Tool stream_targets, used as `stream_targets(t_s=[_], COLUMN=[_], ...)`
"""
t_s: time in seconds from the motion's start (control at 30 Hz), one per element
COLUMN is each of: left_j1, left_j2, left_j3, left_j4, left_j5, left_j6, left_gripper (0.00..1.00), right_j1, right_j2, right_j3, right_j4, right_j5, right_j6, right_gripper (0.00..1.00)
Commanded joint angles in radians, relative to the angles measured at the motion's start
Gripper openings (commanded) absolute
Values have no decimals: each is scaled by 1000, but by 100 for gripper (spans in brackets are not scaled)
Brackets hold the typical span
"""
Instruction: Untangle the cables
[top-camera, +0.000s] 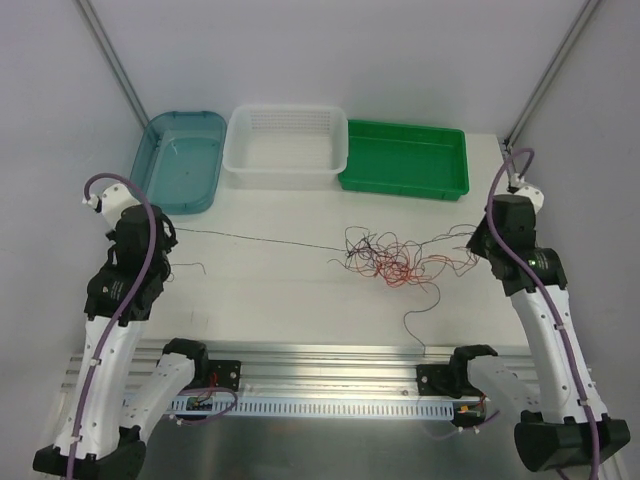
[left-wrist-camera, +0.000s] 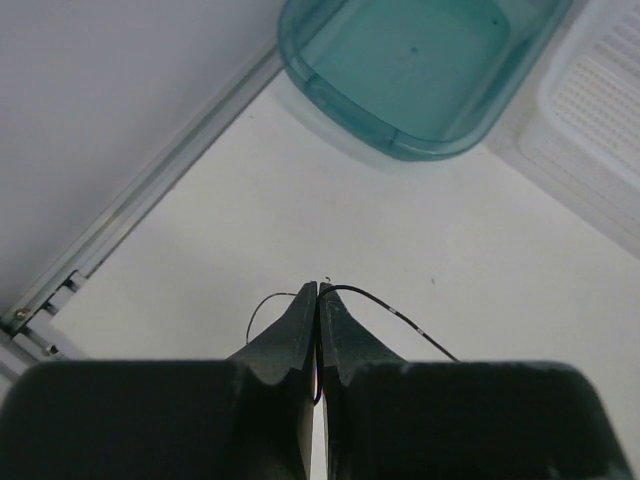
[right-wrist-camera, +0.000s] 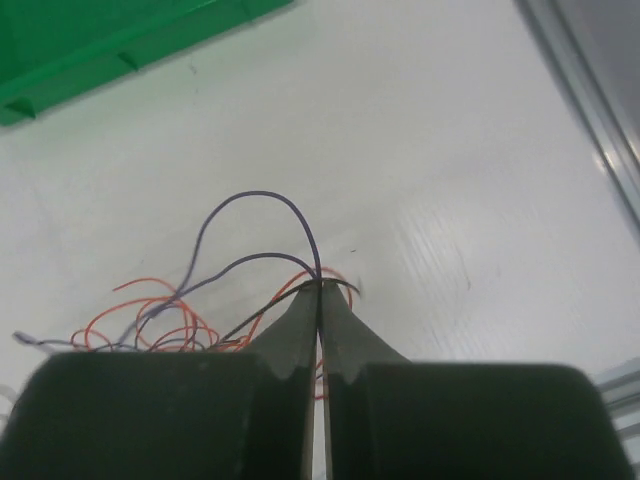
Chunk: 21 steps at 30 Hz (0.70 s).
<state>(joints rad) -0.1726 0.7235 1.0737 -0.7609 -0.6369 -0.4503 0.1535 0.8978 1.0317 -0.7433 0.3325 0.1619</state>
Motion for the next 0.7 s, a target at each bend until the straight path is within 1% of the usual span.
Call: stream_targets(t_s=[0.0, 0.03, 0.07, 0.1, 0.13, 0.2, 0.23, 0.27, 0.3, 0.33, 0.37, 0.4, 0.43, 0.5, 0.53, 0.57, 0.6, 0.63, 0.67], left_j1=[93, 111, 145, 153, 154, 154, 154, 154, 154, 153, 153, 153, 153, 153, 153, 153, 153, 153, 153], left_j2=[2, 8, 20, 25, 30, 31, 27, 24, 19, 4, -7, -18, -33, -41, -42, -45, -50, -68, -79], left_j3=[8, 6, 0, -4, -17, -40, -70, -87, -109, -154, -181, -208, -257, -294, -322, -334, -346, -371, -383], left_j4=[-5, -5, -5, 0, 2, 20, 32, 50, 98, 132, 161, 187, 239, 270, 287, 296, 305, 314, 336], left_j5=[-78, -73, -57, -46, -28, 40, 80, 183, 260, 331, 467, 527, 577, 702, 738, 762, 804, 818, 829], left_j6=[64, 73, 81, 91, 94, 97, 105, 116, 142, 153, 160, 173, 179, 199, 208, 217, 235, 242, 245], left_gripper=[0, 0, 0, 0, 0, 0, 0, 0, 0, 0, 0, 0, 0, 0, 0, 0, 0, 0, 0], right_j1=[-101, -144, -150, -152, -152, -150, -147, -135, -115, -51, -5, 47, 155, 252, 333, 375, 455, 492, 527], right_j2=[-3, -5, -5, -5, 0, 13, 18, 27, 44, 55, 61, 65, 73, 81, 84, 85, 87, 93, 116], right_j3=[59, 70, 73, 76, 74, 62, 48, 21, 4, -10, -37, -48, -58, -84, -91, -99, -105, -104, -101], right_j4=[-82, -80, -77, -73, -65, -56, -44, -36, -28, -12, -4, 7, 28, 59, 96, 119, 139, 180, 200], right_j5=[-48, -78, -134, -156, -233, -298, -373, -400, -421, -431, -414, -388, -341, -273, -230, -204, -178, -133, -122], right_j6=[-48, -51, -50, -61, -71, -74, -79, -79, -84, -84, -78, -71, -50, -18, 23, 37, 50, 57, 70], right_gripper=[1, 1, 1, 1, 1, 1, 2, 5, 19, 27, 36, 48, 52, 57, 58, 58, 58, 58, 58])
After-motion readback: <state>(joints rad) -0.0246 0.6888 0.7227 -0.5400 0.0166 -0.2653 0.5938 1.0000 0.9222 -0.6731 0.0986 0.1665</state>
